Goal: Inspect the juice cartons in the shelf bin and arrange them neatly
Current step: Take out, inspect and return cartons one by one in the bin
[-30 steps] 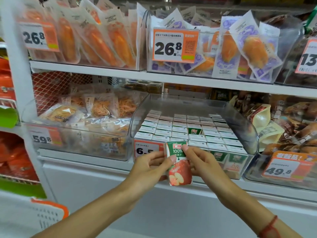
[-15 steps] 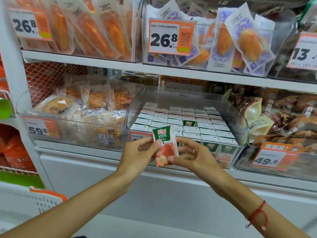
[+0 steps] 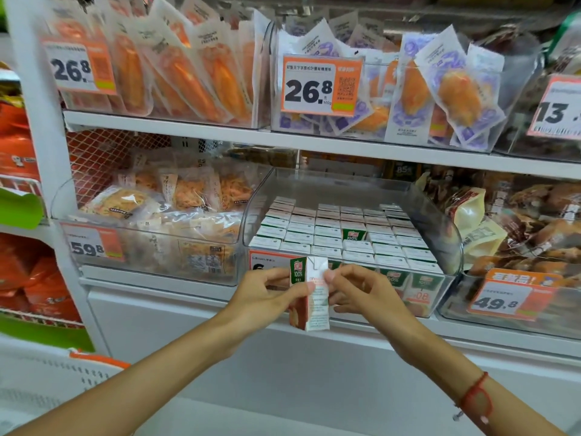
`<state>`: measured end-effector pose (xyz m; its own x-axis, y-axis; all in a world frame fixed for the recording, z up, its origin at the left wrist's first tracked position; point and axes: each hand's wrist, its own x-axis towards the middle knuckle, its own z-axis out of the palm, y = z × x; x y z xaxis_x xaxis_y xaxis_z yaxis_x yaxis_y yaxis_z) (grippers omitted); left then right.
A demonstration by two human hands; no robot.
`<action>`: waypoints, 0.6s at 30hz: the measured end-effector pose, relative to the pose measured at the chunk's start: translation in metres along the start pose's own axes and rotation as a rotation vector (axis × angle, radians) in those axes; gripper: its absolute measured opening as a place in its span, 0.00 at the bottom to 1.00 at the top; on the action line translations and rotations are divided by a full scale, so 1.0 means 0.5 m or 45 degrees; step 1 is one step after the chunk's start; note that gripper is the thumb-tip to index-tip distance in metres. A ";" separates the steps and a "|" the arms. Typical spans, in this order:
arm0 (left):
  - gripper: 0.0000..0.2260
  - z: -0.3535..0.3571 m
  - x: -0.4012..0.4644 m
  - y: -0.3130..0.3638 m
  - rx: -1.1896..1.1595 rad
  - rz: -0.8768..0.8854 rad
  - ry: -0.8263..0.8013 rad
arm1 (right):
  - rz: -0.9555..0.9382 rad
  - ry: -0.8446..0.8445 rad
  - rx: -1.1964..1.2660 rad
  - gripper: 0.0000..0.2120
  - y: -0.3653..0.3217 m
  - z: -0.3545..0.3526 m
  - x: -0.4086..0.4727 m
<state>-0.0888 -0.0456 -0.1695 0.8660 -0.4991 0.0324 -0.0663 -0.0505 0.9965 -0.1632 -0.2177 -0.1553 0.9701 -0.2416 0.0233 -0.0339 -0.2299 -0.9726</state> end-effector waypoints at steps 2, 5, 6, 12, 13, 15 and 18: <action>0.07 0.002 0.000 -0.001 -0.041 0.005 -0.035 | 0.073 -0.101 0.056 0.19 0.009 -0.003 0.002; 0.11 0.002 0.001 0.009 -0.237 -0.002 -0.018 | 0.096 -0.340 0.098 0.19 0.006 -0.003 -0.004; 0.10 0.003 0.001 0.013 -0.301 -0.014 0.000 | 0.094 -0.386 0.110 0.19 0.002 -0.003 -0.005; 0.07 0.001 0.000 0.011 -0.287 -0.011 -0.080 | 0.016 -0.296 0.105 0.18 -0.002 0.001 -0.014; 0.08 -0.002 -0.001 0.008 -0.253 0.004 -0.112 | 0.010 -0.259 0.097 0.16 0.000 0.000 -0.014; 0.10 -0.008 -0.001 0.002 -0.117 0.065 -0.141 | 0.009 -0.170 0.082 0.14 0.006 0.000 -0.014; 0.09 -0.010 -0.004 0.000 0.032 0.154 -0.086 | -0.039 0.006 -0.044 0.17 0.009 0.003 -0.014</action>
<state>-0.0879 -0.0401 -0.1691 0.8156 -0.5599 0.1459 -0.1814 -0.0080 0.9834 -0.1695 -0.2155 -0.1603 0.9697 -0.2381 0.0543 -0.0123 -0.2696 -0.9629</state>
